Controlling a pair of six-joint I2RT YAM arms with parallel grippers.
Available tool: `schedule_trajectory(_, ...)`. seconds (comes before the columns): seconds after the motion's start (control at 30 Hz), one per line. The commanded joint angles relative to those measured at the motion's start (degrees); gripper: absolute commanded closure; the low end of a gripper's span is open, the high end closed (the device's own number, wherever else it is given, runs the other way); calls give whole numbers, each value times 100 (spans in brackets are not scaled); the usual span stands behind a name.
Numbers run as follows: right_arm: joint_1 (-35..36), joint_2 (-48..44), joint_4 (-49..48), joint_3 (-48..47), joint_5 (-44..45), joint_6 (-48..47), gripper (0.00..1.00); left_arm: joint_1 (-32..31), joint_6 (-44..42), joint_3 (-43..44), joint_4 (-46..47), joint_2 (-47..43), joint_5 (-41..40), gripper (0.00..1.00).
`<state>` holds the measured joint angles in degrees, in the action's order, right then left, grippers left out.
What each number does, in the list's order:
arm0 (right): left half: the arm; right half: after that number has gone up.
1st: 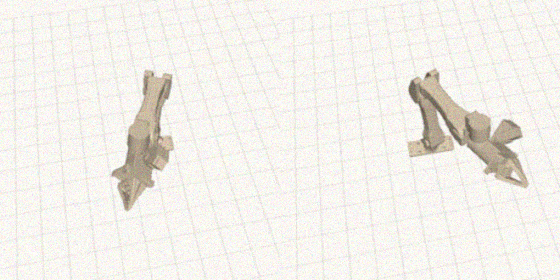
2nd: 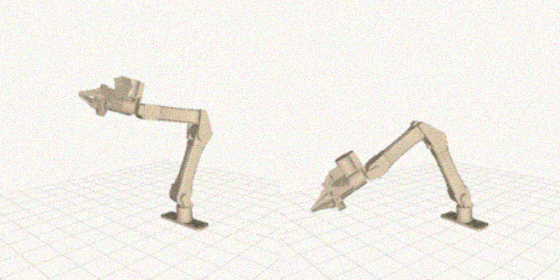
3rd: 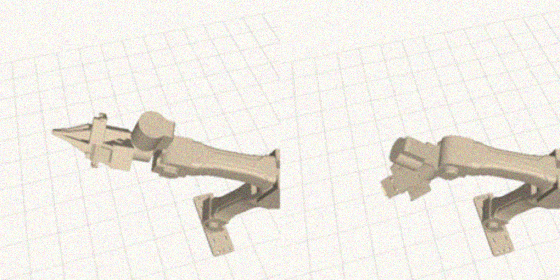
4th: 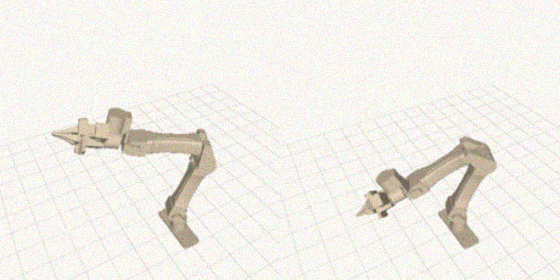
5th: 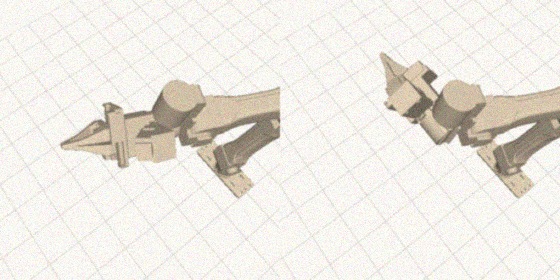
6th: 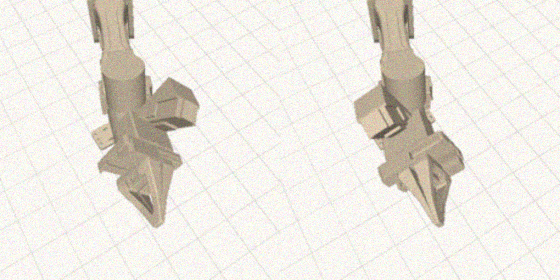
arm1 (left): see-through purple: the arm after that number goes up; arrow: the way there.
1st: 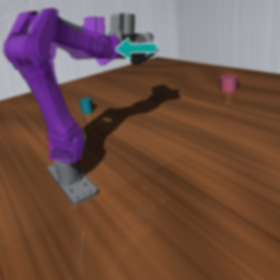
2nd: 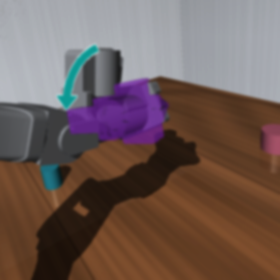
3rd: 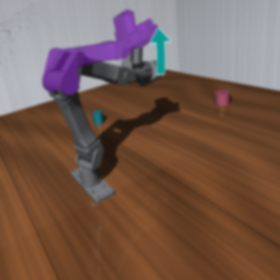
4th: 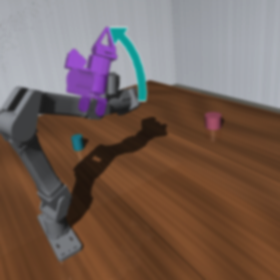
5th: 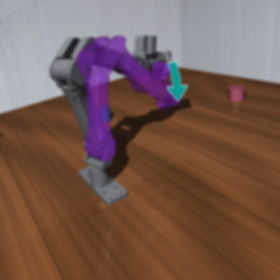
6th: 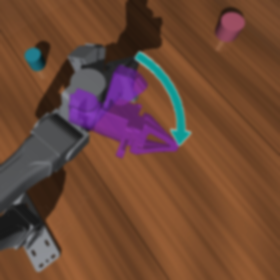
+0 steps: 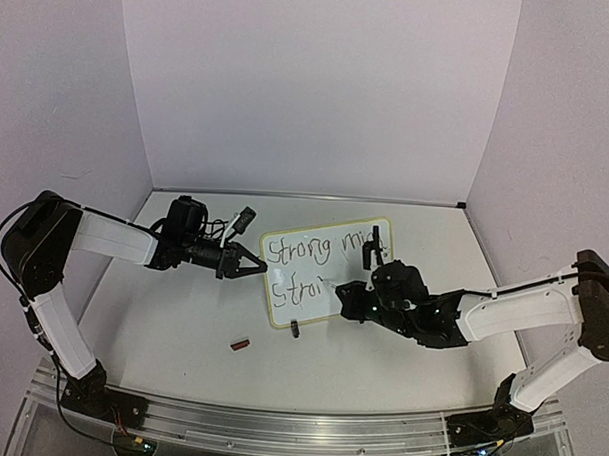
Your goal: Write a sentence on the whiteboard
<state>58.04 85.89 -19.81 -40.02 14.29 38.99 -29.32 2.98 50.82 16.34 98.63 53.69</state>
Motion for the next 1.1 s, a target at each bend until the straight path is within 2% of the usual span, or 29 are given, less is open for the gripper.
schedule_trajectory(0.0,-70,-188,122,218,276,189,100,-47,-254,-125,-230,-177,-156,100)
schedule_trajectory(0.33,-64,-71,259,189,-115,185,100,-45,-254,-129,-226,-151,-159,100)
schedule_trajectory(0.73,-68,-652,399,315,107,141,100,-47,-254,-117,-219,-134,-155,100)
schedule_trajectory(1.07,-226,-483,212,200,144,-60,100,-47,-246,-121,-210,-122,-144,100)
